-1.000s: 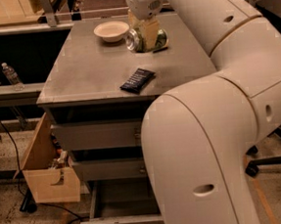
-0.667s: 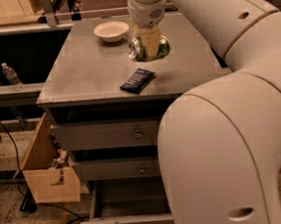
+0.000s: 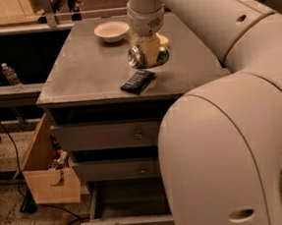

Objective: Place green can into bottom drawer

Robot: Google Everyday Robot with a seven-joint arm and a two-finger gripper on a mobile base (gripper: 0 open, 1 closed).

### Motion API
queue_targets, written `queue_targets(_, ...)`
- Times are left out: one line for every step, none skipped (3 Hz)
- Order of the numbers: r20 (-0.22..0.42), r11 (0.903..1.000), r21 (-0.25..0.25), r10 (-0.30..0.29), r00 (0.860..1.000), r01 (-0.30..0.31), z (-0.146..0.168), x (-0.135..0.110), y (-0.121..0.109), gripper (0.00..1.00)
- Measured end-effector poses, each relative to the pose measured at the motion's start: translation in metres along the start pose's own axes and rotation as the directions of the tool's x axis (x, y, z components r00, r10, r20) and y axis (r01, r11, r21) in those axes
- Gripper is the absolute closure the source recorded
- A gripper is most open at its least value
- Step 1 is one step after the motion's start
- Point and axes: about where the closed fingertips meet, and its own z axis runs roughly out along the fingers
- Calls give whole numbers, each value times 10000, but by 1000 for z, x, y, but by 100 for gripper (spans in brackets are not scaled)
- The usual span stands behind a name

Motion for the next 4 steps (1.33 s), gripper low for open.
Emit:
queue_targets(-110, 9996, -53, 270, 9996, -270, -3, 2, 23, 100)
queue_targets(-253, 9979, -73, 648, 9976, -650, -10, 4, 57, 100)
queue_targets(-515, 9943, 43, 1070, 9929, -1069, -24, 7, 92, 100)
queue_targets(-725, 9892, -39, 1458, 9867, -1464, -37, 5, 129, 100)
